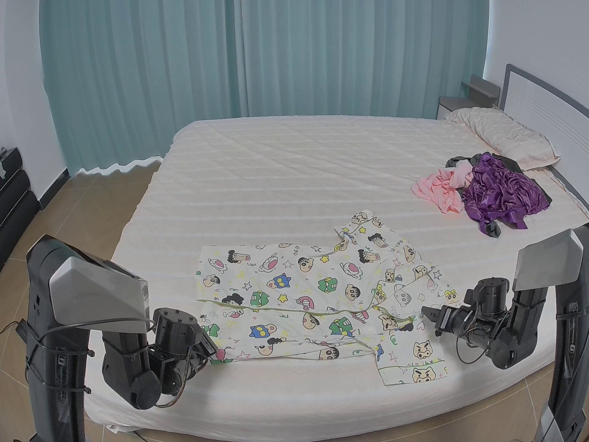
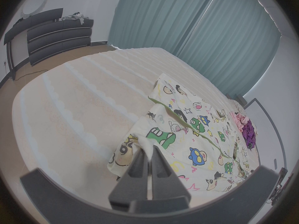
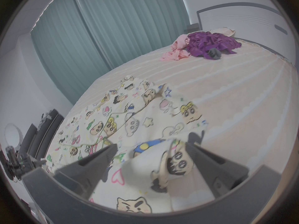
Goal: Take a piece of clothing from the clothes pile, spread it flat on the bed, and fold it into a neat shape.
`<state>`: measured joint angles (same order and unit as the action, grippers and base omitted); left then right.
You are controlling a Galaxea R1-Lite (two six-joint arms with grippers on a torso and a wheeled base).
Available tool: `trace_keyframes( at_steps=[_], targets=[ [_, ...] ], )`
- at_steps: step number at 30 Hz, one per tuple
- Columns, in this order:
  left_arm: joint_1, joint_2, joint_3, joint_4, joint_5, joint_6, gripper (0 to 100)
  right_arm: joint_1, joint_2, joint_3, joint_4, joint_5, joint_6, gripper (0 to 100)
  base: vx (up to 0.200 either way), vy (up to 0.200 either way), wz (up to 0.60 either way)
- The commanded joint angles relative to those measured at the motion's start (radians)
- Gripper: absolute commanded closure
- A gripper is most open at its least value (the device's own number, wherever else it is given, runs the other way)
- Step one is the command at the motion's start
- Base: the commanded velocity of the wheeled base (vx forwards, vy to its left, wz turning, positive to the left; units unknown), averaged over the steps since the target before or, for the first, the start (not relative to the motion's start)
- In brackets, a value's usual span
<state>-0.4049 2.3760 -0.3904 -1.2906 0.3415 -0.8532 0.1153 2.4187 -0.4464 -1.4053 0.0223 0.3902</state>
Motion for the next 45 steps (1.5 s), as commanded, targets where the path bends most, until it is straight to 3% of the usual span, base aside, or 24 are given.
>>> trace_keyframes(
  at_steps=[1, 5, 11, 16, 22, 30, 42, 43, 45],
  targets=[
    [0.001, 0.020, -0.007, -0.001, -0.027, -0.004, 100, -0.060, -0.075, 0.058, -0.021, 0.010, 0.022, 0, 0.000, 0.000, 0.00],
    [0.000, 0.022, -0.016, -0.003, -0.036, -0.006, 100, -0.092, -0.175, 0.150, -0.044, 0.070, 0.024, 0, 0.000, 0.000, 0.00],
    [-0.005, 0.020, -0.011, -0.001, -0.041, -0.041, 100, -0.094, -0.208, 0.305, -0.109, 0.105, 0.007, 0, 0.000, 0.000, 0.00],
    [-0.009, 0.020, -0.004, -0.001, -0.053, -0.046, 100, -0.068, -0.124, 0.426, -0.146, 0.225, -0.100, 0, 0.000, 0.000, 0.00],
    [-0.008, 0.019, 0.016, -0.003, -0.056, -0.056, 100, -0.022, 0.023, 0.446, -0.162, 0.225, -0.175, 0, 0.000, 0.000, 0.00],
    [-0.009, 0.019, 0.018, -0.003, -0.056, -0.056, 100, 0.037, 0.051, 0.397, -0.162, 0.225, -0.171, 0, 0.000, 0.000, 0.00],
    [-0.009, 0.019, 0.016, -0.003, -0.056, -0.056, 100, 0.064, 0.085, 0.344, -0.161, 0.223, -0.171, 0, 0.000, 0.000, 0.00],
    [-0.009, 0.019, 0.016, -0.003, -0.056, -0.056, 100, 0.064, 0.085, 0.344, -0.161, 0.223, -0.171, 100, 0.000, 0.000, 0.00],
    [-0.008, 0.020, 0.016, -0.003, -0.056, -0.056, 100, 0.060, 0.079, 0.347, -0.162, 0.225, -0.166, 100, 0.000, 0.000, 0.00]
  ],
)
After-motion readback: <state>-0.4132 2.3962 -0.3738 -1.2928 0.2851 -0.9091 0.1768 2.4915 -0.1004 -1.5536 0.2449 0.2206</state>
